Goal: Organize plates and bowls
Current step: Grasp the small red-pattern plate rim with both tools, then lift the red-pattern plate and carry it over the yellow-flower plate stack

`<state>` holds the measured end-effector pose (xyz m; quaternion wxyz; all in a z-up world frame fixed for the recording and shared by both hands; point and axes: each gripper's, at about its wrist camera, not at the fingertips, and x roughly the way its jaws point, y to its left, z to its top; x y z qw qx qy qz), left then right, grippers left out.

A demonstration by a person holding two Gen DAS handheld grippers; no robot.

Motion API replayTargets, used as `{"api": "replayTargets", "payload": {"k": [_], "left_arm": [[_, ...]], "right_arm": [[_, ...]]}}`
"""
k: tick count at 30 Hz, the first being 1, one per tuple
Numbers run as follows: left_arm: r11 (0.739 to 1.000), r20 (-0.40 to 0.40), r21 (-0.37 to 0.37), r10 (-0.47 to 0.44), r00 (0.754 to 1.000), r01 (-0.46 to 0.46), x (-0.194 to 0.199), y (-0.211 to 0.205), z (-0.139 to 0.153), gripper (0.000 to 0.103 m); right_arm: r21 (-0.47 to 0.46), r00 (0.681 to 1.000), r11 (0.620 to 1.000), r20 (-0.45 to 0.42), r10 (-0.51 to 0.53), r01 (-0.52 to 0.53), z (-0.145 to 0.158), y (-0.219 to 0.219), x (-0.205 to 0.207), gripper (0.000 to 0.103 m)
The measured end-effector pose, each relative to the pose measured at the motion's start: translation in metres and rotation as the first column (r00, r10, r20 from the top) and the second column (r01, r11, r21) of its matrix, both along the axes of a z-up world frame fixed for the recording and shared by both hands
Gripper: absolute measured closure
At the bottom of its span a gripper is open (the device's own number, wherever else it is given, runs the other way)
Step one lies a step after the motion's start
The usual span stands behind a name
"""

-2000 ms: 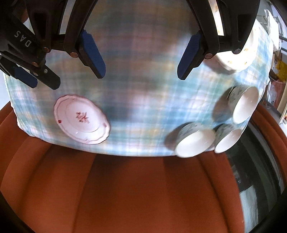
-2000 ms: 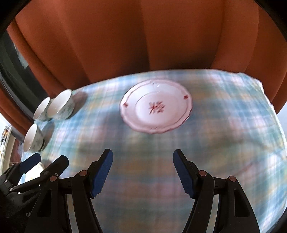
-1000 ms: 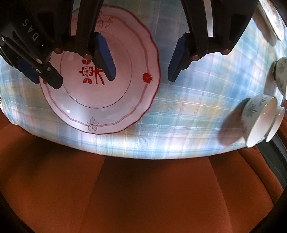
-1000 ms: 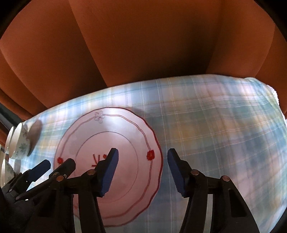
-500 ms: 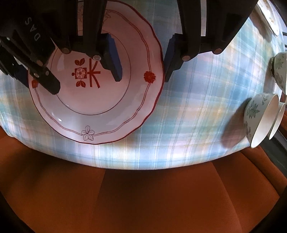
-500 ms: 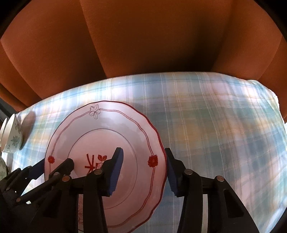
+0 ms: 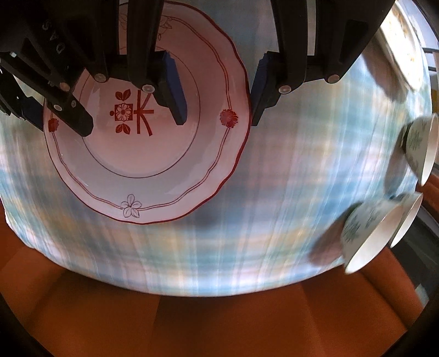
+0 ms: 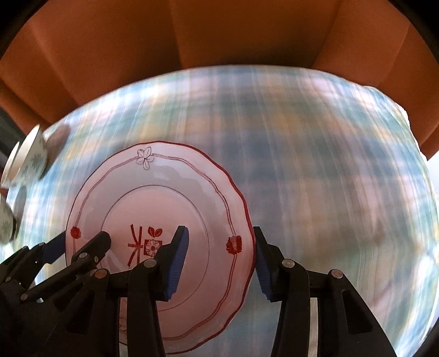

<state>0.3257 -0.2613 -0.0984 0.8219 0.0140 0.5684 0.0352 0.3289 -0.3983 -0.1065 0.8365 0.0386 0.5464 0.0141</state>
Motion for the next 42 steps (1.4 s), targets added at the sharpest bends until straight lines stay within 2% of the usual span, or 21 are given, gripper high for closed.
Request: {"api": "replayTargets", "payload": {"k": [10,17,20,28,31,42], "left_arm": [[1.0,-0.031,-0.028,-0.012,0.999,0.011,-0.072,0.02,0.004,0.058],[0.999,-0.052,-0.038,0.004,0.999,-0.006,-0.115,0.025,0.006,0.058],[0.999,-0.047,-0.036,0.012,0.999,-0.014,-0.12,0.024,0.007,0.058],[0.998,-0.063,-0.029,0.047,0.997,-0.049,-0.103,0.028,0.0,0.055],[0.999,-0.07,-0.006,0.039,0.997,-0.039,-0.099,0.025,-0.001,0.053],[1.0,-0.09,-0.002,0.024,0.996,-0.025,-0.103,0.029,0.005,0.054]], "right_arm": [[-0.017,0.998,1.0,-0.065,0.015,-0.016,-0.003,0.021,-0.072,0.054],[-0.043,0.994,0.998,-0.106,0.037,-0.042,-0.005,0.031,-0.106,0.054],[-0.043,0.993,0.997,-0.104,0.053,-0.058,-0.006,0.032,-0.11,0.053],[-0.008,0.992,0.997,-0.103,0.071,-0.072,-0.008,0.032,-0.103,0.049],[0.013,0.992,0.997,-0.096,0.078,-0.077,-0.008,0.029,-0.097,0.049],[0.013,0.993,0.997,-0.09,0.071,-0.071,-0.005,0.03,-0.098,0.05]]}}
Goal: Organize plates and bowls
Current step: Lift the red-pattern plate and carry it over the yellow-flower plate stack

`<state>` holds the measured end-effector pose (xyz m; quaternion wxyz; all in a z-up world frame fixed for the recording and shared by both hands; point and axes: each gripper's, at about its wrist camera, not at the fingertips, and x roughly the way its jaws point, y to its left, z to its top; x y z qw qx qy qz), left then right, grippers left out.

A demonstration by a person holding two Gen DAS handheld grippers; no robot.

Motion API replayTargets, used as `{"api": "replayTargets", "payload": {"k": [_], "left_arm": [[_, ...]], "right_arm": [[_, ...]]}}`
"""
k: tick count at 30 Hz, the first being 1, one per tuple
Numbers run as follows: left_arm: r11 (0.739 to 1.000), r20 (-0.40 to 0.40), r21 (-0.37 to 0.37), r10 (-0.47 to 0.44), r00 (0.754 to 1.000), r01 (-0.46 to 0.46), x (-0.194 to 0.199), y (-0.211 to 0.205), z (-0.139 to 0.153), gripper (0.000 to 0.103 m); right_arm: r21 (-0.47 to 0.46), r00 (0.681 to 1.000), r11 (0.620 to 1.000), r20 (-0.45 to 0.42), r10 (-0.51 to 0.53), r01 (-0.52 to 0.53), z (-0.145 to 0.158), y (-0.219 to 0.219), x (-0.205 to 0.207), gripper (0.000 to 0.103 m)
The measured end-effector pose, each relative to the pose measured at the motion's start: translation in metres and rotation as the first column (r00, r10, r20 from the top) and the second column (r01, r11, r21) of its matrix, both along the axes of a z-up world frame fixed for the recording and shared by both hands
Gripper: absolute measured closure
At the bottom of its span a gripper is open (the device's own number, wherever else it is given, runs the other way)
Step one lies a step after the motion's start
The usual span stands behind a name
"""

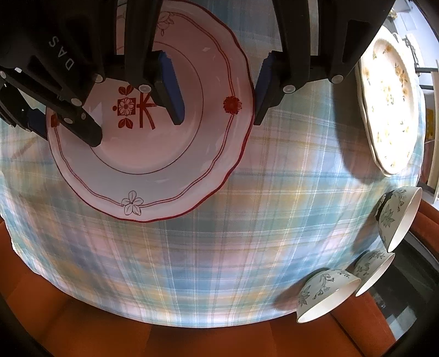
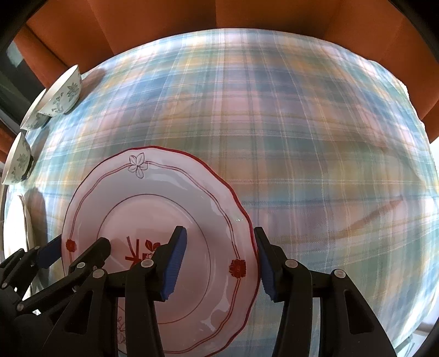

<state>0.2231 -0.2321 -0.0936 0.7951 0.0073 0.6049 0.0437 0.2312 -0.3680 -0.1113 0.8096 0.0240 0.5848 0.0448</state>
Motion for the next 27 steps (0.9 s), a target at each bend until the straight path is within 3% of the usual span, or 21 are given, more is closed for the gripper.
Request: {"api": "replayTargets", "payload": {"k": [12,27], "left_arm": [[0.999,0.079,-0.023,-0.044,0.996,0.046,-0.026,0.034,0.026,0.054],[0.993,0.153,-0.078,-0.078,0.985,0.091,-0.053,0.137,0.059,0.054]], "right_arm": [[-0.033,0.996,0.999,0.083,-0.026,0.029,0.033,0.024,-0.026,0.05],[-0.08,0.987,0.992,0.14,-0.083,0.095,0.079,0.114,-0.057,0.05]]}}
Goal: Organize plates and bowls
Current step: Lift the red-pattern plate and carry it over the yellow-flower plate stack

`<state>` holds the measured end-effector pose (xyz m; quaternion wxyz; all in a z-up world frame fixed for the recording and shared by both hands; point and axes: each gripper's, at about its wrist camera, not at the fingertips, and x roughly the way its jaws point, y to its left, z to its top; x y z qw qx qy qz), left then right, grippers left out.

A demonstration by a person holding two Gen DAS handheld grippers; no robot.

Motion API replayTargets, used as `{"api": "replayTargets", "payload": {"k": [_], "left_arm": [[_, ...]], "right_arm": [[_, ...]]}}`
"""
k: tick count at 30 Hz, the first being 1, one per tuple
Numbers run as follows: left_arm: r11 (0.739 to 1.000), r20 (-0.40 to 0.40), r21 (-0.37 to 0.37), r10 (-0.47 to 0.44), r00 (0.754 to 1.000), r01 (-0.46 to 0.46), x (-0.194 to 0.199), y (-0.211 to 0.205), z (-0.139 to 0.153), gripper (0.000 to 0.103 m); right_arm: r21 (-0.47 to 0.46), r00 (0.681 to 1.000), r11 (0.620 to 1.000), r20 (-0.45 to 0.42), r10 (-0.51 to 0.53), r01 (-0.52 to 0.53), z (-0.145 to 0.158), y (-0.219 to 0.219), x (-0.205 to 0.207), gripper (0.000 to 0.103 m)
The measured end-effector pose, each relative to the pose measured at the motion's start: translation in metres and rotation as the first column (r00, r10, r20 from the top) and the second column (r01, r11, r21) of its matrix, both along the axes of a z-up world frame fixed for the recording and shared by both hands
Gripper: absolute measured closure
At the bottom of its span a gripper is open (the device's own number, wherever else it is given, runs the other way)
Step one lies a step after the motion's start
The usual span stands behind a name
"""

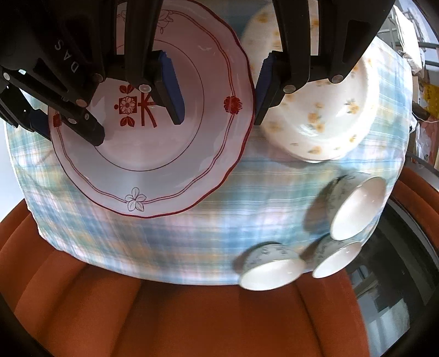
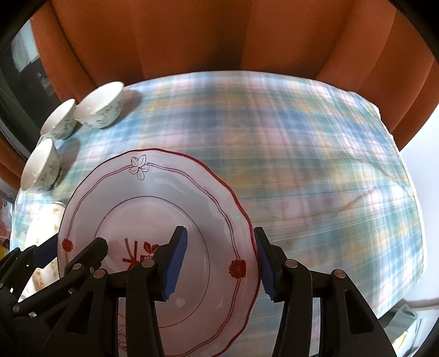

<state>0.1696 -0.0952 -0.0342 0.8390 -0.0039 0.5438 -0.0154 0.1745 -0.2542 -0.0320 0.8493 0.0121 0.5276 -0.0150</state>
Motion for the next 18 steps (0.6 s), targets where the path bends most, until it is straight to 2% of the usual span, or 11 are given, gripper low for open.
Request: {"api": "replayTargets", "payload": {"k": [9,18], "left_arm": [[0.999,0.008,-0.028,0.032,0.999,-0.032,-0.007,0.071,0.0,0.054],[0.998,-0.008,-0.032,0.06,0.998,-0.06,-0.017,0.127,-0.013,0.054]], "right_arm": [[-0.023,1.0,0.999,0.008,0.031,-0.03,0.01,0.072,-0.011,0.05],[-0.031,0.998,0.998,-0.012,0.063,-0.064,-0.001,0.135,-0.019,0.05]]}}
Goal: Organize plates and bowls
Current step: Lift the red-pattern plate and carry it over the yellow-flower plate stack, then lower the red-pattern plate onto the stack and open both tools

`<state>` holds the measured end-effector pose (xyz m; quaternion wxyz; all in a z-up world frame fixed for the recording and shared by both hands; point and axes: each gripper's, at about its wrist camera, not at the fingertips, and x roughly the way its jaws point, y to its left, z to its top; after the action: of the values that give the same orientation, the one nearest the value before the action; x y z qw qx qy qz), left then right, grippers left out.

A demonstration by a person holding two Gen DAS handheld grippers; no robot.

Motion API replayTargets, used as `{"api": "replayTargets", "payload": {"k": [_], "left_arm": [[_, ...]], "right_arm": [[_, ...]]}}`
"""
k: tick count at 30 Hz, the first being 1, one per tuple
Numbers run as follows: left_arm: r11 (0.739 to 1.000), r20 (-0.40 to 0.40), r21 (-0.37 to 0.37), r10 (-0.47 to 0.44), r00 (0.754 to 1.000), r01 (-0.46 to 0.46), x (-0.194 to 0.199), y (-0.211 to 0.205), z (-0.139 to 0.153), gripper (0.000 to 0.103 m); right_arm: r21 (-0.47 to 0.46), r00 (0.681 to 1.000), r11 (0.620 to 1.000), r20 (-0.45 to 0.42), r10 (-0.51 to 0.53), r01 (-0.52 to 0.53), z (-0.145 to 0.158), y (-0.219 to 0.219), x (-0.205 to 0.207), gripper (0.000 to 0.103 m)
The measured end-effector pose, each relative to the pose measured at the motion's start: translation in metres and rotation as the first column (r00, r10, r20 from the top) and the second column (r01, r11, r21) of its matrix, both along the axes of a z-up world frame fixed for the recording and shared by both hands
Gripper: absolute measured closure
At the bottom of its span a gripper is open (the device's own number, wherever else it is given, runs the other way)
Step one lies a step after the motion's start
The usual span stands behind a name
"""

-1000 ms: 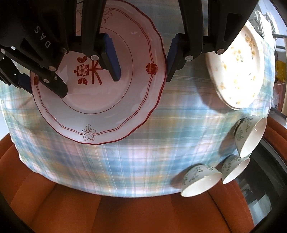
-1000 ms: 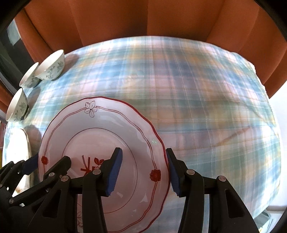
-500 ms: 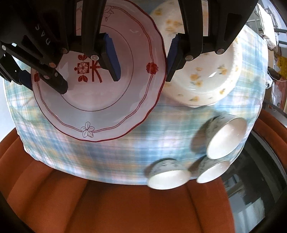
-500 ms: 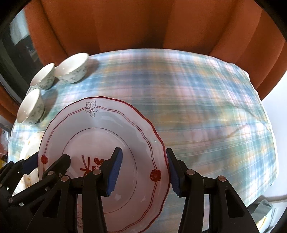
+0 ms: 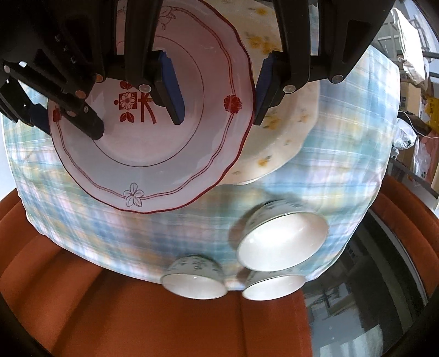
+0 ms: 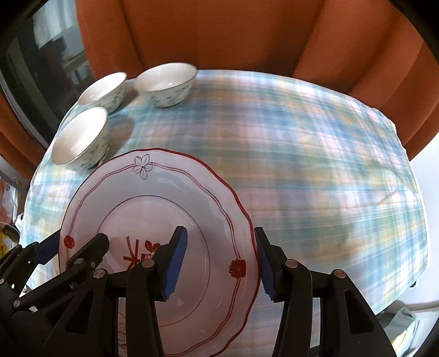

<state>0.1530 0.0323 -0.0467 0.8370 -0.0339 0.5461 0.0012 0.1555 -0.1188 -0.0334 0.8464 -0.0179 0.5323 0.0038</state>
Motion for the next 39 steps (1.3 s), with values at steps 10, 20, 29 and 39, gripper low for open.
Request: {"api": "replayTargets", "payload": {"k": [10,20,29,39], "left_arm": [[0.999,-0.041,-0.018,0.027,0.999,-0.028,-0.004,0.036,-0.015,0.054],[0.999,-0.037,-0.009,0.047,0.998,-0.047,-0.001,0.046,-0.023,0.054],[0.999,-0.037,0.008,0.047,0.998,-0.047,0.004,0.042,-0.026,0.054],[0.998,-0.032,0.046,0.047,0.998,-0.046,0.003,0.037,-0.028,0.054]], "right_arm": [[-0.02,0.998,1.0,-0.062,0.022,-0.023,-0.02,0.042,-0.002,0.05],[-0.043,0.991,0.998,-0.124,0.041,-0.046,-0.038,0.058,0.006,0.05],[-0.025,0.987,0.999,-0.157,0.028,-0.032,-0.044,0.054,0.013,0.05],[0.025,0.986,0.999,-0.165,0.033,-0.029,-0.047,0.047,0.012,0.05]]}}
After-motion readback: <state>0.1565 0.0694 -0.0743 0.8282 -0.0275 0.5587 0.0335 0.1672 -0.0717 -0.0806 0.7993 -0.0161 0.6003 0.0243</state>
